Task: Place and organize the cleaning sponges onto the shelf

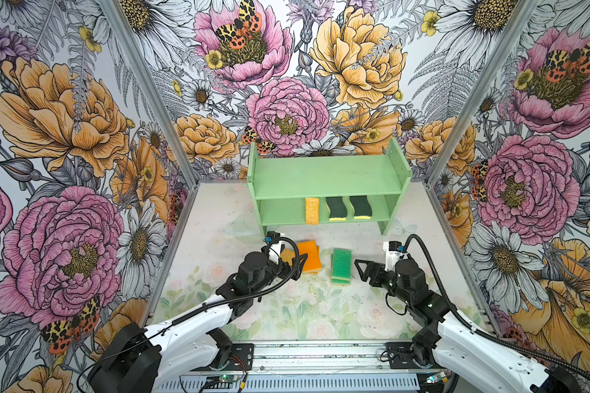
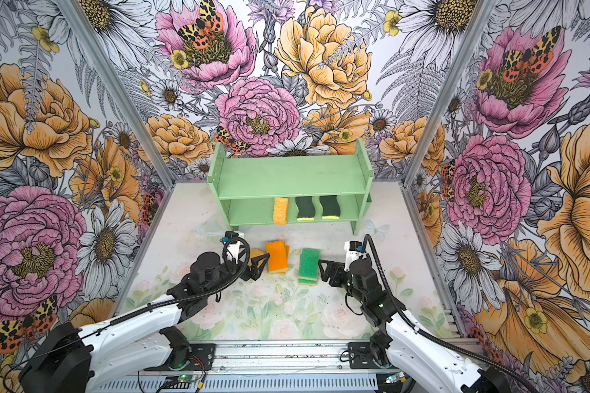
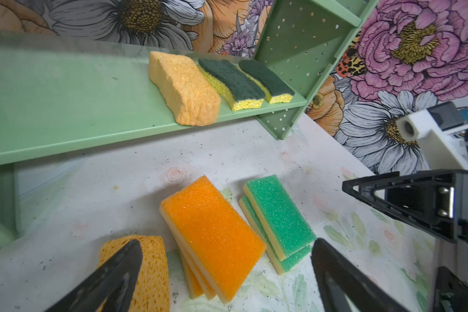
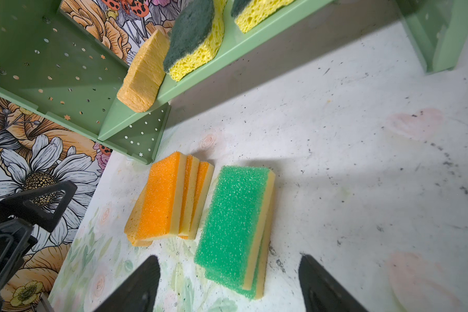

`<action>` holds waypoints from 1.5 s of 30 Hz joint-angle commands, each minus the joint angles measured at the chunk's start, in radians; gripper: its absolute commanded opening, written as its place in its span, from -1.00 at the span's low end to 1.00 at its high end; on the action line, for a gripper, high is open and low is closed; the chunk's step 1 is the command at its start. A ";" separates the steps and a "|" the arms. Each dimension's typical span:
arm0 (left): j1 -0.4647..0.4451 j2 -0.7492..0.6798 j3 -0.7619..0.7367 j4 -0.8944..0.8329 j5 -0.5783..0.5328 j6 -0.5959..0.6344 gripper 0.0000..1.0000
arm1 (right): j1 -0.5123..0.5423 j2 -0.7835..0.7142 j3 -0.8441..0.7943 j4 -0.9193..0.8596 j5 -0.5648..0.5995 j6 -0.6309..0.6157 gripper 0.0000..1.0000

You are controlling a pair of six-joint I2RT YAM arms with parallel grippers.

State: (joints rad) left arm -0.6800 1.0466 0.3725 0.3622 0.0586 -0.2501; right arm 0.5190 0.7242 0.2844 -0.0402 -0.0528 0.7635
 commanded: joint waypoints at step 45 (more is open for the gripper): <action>0.075 0.665 0.226 0.731 0.280 0.220 0.98 | -0.008 -0.065 0.007 -0.013 0.045 0.000 0.65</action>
State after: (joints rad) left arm -0.6163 1.6913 0.5785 1.0557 0.3626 -0.0193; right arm 0.5171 0.6724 0.2844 -0.0505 -0.0292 0.7666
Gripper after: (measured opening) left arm 0.987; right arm 0.827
